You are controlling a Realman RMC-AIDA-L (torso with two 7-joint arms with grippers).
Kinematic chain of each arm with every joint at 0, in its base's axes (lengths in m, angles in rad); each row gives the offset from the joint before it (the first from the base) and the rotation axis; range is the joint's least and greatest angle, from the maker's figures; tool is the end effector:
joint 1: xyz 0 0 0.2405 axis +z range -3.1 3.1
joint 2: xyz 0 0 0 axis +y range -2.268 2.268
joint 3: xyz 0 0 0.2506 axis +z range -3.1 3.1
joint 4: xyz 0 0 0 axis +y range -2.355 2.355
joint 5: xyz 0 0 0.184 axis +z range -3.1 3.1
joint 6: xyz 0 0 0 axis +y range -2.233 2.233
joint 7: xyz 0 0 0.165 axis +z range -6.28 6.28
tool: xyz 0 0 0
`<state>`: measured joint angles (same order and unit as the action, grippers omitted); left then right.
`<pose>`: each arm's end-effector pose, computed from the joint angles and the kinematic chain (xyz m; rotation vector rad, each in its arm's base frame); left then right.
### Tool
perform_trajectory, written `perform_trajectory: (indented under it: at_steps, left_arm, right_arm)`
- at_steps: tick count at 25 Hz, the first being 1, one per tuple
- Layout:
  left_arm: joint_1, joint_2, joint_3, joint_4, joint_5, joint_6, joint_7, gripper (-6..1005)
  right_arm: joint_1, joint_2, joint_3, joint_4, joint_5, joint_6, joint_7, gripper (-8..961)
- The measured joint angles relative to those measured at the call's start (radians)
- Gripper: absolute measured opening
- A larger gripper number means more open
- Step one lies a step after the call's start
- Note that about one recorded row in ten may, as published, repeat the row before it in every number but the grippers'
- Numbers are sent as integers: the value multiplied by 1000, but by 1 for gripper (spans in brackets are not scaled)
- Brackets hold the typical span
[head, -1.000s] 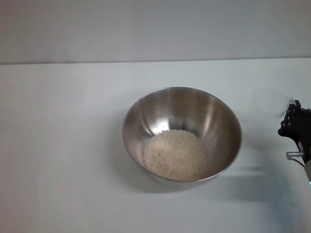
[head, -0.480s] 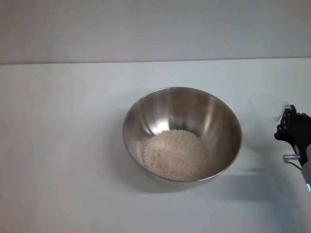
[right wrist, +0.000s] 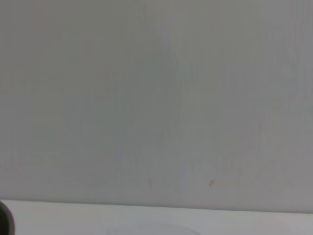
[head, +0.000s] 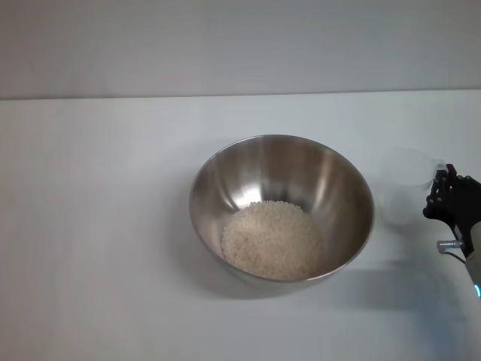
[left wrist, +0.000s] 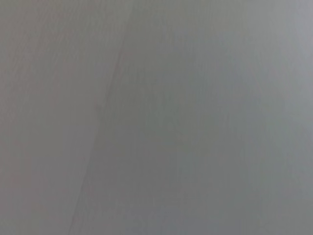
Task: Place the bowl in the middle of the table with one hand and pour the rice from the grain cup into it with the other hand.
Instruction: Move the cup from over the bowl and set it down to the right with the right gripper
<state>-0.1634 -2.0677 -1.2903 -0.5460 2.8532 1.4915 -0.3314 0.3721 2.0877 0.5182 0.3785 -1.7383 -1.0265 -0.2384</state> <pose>-0.2435 0.2842 0.0616 -1.4175 -0.2837 -1.2391 0.3160 0.3177 -0.0346 -1.5551 0.6498 0.4687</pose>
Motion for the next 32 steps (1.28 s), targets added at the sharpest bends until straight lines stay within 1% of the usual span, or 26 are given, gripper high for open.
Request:
perform_trajectory:
  at_steps: [8,10,20,28,32]
  left_arm:
    - [1,-2,1,-7,0,3,0,634]
    - [1,-2,2,-8,0,3,0,635]
    - [1,-2,2,-9,0,3,0,641]
    - [1,-2,2,-9,0,3,0,647]
    - [1,-2,2,-4,0,2,0,649]
  right_arm:
    - [4,-1,-2,-8,-6,14,1,49]
    - [2,-2,-3,-9,-8,14,1,107]
    - [-13,-3,-26,-9,-12,-6,4,121]
    - [-56,-3,-52,1,-12,-68,14,148]
    - [-94,-2,-97,6,-12,-170,25,149]
